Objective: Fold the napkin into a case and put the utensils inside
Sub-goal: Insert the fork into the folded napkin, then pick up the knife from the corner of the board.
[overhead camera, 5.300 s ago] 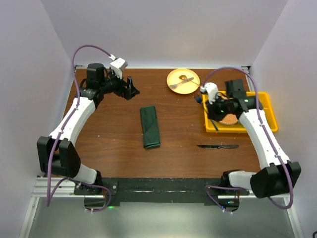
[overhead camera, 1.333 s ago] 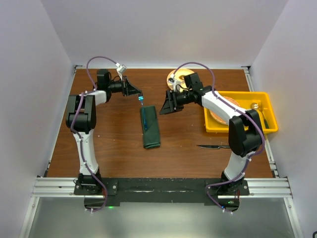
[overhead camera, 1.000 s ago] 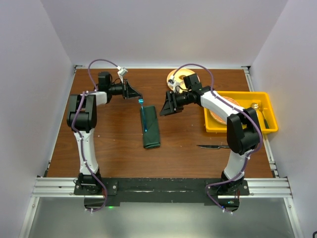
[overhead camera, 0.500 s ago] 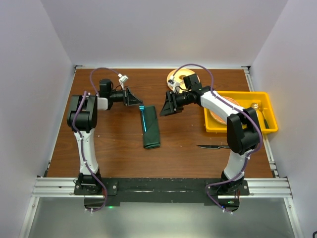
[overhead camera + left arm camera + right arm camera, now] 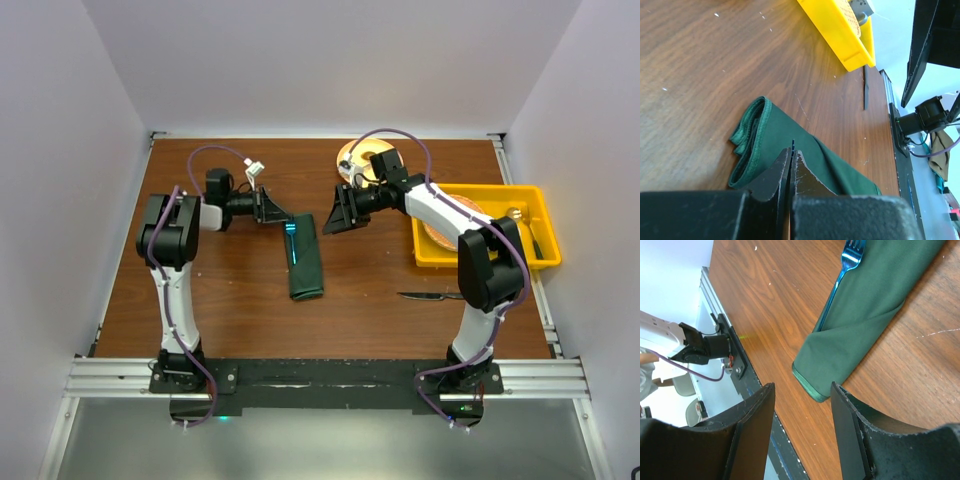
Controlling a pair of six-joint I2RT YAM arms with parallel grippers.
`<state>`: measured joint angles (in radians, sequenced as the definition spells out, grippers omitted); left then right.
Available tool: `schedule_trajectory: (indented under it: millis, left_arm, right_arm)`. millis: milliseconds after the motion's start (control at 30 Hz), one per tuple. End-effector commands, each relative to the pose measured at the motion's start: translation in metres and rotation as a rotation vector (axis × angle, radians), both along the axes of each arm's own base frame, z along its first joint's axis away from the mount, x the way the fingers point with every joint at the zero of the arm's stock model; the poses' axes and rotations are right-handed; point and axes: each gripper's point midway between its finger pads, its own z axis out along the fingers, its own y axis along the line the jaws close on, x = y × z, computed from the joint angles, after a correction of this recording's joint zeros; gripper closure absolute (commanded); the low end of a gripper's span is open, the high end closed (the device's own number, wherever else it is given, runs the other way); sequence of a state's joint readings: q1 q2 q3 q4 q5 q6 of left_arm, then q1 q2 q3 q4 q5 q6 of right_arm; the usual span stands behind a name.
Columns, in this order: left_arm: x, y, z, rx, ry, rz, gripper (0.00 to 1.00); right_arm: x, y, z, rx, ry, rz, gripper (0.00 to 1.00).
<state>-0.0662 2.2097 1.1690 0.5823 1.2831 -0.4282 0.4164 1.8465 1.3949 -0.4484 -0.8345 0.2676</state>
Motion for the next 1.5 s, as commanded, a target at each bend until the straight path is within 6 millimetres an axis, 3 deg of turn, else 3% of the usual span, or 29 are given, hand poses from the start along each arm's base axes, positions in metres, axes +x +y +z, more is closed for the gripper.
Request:
schedule_trajectory:
  millis: [0,467,733,933,967,1133,1233,1300,1367,1400,1467]
  left_arm:
    - [-0.004,-0.003,0.023,-0.011,-0.079,-0.019,1.00]
    - [-0.019,-0.004,0.007,0.027,-0.053,-0.043,1.00]
    - [-0.008,-0.003,0.006,0.084,-0.085,-0.041,0.77]
    - [0.003,0.003,0.024,0.156,-0.171,-0.015,0.51]
    - [0.011,0.006,0.029,0.182,-0.217,0.006,0.43]
    - [0.044,0.023,0.075,0.278,-0.383,0.105,0.29]
    - [0.051,0.030,0.105,0.319,-0.484,0.147,0.26]
    - [0.049,0.033,0.127,0.332,-0.546,0.162,0.25]
    - [0.046,0.035,0.139,0.341,-0.576,0.176,0.25]
    - [0.043,0.035,0.151,0.341,-0.601,0.182,0.24]
    - [0.030,0.035,0.156,0.338,-0.572,0.170,0.24]
  right_arm:
    - [-0.002,0.001,0.013,0.035,-0.035,0.026,0.48]
    - [-0.002,-0.001,0.015,0.029,-0.046,0.020,0.45]
    - [-0.001,-0.006,0.022,-0.002,-0.088,0.025,0.38]
    - [0.005,-0.024,0.034,-0.086,-0.187,0.052,0.36]
    - [0.010,-0.028,0.044,-0.095,-0.228,0.050,0.36]
    - [0.008,-0.076,0.055,-0.270,-0.361,0.140,0.35]
    - [-0.022,-0.115,0.049,-0.415,-0.397,0.309,0.37]
    - [-0.045,-0.148,0.050,-0.532,-0.427,0.384,0.37]
    - [-0.062,-0.178,0.034,-0.646,-0.452,0.492,0.37]
    - [-0.072,-0.193,0.039,-0.701,-0.481,0.523,0.38]
    - [-0.082,-0.229,0.023,-0.855,-0.482,0.606,0.38]
